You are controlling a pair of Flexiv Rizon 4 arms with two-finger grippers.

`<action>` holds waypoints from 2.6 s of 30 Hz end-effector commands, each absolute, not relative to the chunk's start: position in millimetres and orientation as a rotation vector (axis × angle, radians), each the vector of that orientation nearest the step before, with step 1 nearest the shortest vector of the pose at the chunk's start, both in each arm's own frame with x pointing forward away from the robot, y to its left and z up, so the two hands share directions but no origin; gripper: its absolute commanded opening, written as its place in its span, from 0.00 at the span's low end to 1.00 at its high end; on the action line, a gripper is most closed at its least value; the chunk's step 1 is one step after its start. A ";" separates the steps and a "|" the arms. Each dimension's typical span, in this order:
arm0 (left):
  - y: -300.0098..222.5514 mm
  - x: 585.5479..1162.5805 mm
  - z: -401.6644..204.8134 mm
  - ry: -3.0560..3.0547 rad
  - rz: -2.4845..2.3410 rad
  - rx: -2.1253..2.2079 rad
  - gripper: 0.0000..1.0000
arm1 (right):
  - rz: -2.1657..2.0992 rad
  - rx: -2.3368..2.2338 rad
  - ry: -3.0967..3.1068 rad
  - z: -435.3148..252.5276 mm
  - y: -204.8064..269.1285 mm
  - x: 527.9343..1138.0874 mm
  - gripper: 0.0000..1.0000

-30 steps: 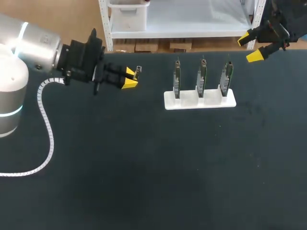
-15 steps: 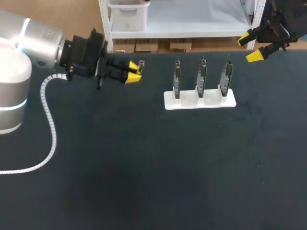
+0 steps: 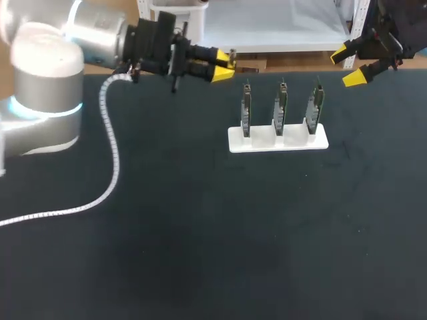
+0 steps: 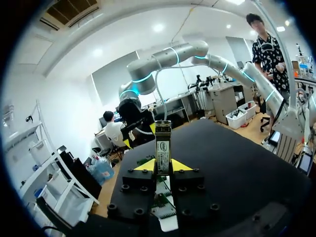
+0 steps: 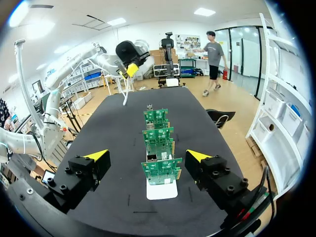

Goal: Pick up the optical module with the left hand, and insert it into the network port with the right hand.

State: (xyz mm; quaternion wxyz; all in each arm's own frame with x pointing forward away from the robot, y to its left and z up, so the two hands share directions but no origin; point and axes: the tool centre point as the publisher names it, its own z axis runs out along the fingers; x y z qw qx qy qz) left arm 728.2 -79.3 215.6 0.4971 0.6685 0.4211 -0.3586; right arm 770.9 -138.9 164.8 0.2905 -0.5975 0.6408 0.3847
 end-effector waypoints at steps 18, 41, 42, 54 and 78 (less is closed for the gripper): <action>-137.2 757.8 212.8 1.081 -0.916 1.631 0.00 | 1.020 -1.591 1.709 164.6 -138.7 768.5 1.00; -137.2 757.8 212.8 1.081 -0.916 1.631 0.00 | 1.020 -1.591 1.709 164.6 -138.7 768.5 1.00; -137.2 757.8 212.8 1.081 -0.916 1.631 0.00 | 1.020 -1.591 1.709 164.6 -138.7 768.5 1.00; -116.1 742.1 199.0 1.326 -0.891 1.362 0.00 | 1.020 -1.591 1.709 164.6 -138.7 768.5 1.00; -193.9 757.8 198.1 1.230 -0.961 1.222 0.00 | 1.020 -1.591 1.709 164.6 -138.7 768.5 1.00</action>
